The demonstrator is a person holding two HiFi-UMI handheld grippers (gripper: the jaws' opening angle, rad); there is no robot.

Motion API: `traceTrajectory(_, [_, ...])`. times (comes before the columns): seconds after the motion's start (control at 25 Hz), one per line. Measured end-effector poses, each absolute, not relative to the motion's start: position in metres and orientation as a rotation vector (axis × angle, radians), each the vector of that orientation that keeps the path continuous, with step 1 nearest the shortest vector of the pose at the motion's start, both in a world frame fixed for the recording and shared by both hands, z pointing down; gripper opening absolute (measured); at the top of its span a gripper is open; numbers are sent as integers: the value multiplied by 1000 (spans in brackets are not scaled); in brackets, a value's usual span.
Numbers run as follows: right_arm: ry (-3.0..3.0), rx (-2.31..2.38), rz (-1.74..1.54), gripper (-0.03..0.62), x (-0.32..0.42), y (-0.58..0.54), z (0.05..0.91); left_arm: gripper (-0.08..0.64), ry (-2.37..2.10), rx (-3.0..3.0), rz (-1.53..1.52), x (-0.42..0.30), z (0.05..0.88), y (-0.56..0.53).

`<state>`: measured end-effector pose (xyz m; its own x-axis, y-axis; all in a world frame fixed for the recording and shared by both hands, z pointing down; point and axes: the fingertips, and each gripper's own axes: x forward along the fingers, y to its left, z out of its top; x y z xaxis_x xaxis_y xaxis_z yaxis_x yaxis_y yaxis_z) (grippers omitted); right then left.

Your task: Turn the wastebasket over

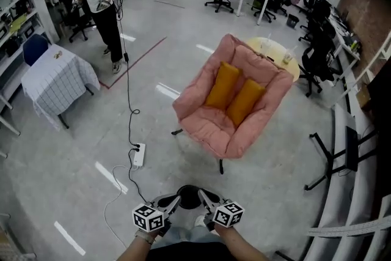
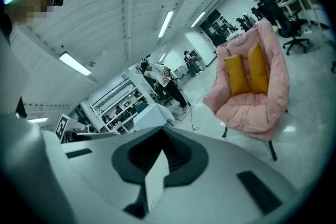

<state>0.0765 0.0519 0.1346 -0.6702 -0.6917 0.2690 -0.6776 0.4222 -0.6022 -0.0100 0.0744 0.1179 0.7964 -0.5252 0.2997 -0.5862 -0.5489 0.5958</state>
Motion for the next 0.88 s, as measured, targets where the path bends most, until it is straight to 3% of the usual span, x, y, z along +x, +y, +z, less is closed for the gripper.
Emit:
traceTrajectory(0.44, [2730,-1132,-674,9,70,42,-3,12,-832,2531,24,2,9,57])
traceTrajectory(0.88, [2815,-1081,-533,9,46,33,-27,12,-916,2562,-66,-24,-28,42])
